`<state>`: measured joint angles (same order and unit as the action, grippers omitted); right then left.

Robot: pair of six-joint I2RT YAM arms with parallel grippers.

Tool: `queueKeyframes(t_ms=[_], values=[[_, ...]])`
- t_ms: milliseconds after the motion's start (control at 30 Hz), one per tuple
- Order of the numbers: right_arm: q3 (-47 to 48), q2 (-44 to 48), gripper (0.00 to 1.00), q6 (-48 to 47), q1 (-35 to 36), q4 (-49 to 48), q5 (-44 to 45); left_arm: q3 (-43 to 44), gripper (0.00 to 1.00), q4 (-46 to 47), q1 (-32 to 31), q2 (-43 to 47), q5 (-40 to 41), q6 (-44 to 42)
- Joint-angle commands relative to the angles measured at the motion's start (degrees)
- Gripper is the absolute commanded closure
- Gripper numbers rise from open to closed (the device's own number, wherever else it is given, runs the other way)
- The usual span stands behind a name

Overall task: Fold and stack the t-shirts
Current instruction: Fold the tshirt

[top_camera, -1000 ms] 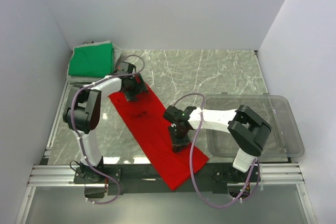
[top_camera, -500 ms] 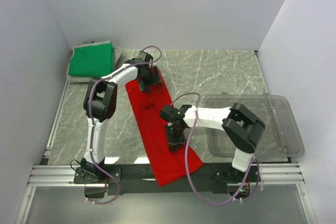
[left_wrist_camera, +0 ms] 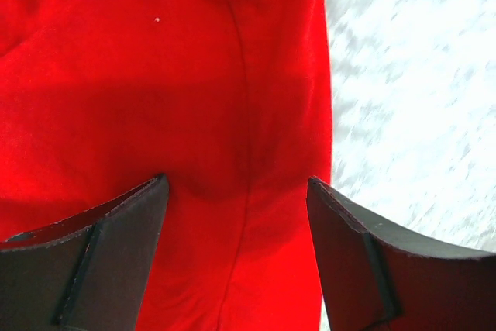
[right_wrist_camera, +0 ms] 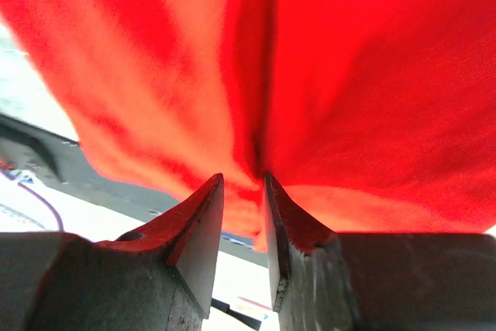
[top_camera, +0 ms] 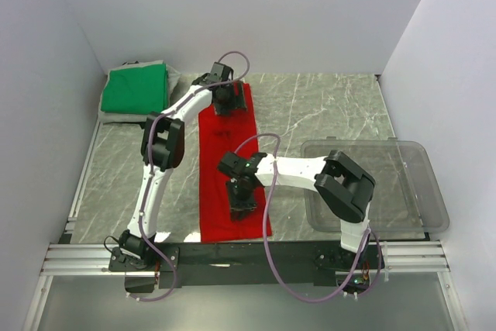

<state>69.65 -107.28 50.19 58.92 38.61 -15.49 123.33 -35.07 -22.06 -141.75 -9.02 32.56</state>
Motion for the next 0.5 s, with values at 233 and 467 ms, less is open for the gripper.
queueKeyframes(t_ms=[233,467], values=[[5.76,5.67,0.60,-0.36,0.59,5.49,5.11,3.94,0.17,8.78,0.27,-5.91,-6.00,-1.45],[0.24,14.72,0.55,-1.24,-2.04,11.93,10.30,3.58,0.13,14.76,0.27,3.48,-13.39,2.60]])
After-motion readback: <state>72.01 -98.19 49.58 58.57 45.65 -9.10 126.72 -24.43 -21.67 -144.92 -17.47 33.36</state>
